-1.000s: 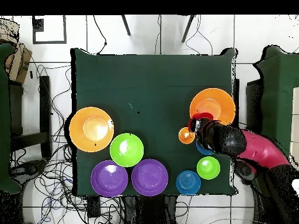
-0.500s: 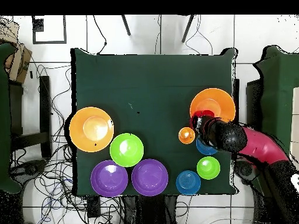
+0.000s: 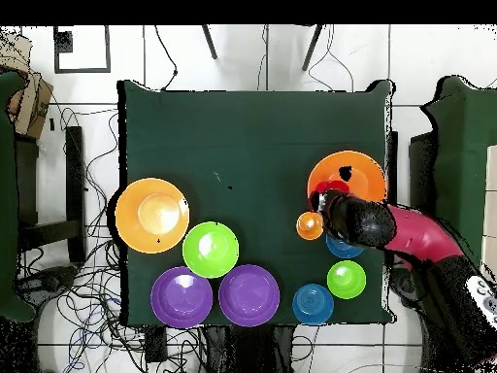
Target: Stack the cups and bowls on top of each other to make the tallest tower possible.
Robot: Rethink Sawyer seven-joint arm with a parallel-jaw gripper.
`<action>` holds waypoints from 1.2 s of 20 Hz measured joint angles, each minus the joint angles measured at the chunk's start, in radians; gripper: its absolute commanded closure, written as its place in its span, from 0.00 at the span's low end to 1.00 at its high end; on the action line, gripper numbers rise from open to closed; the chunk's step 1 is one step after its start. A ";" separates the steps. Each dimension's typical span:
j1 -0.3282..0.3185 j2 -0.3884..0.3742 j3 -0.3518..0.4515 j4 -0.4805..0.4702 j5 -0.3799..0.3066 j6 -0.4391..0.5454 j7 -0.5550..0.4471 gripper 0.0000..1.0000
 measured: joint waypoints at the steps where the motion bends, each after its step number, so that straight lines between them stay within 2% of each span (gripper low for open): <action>1: 0.006 0.002 -0.002 0.000 -0.003 -0.004 0.000 1.00; 12: 0.189 0.019 -0.065 0.010 -0.013 -0.095 0.000 1.00; 20: 0.197 -0.031 -0.078 0.058 -0.006 -0.095 0.000 1.00; 24: 0.177 -0.074 -0.083 0.086 0.006 -0.095 0.000 1.00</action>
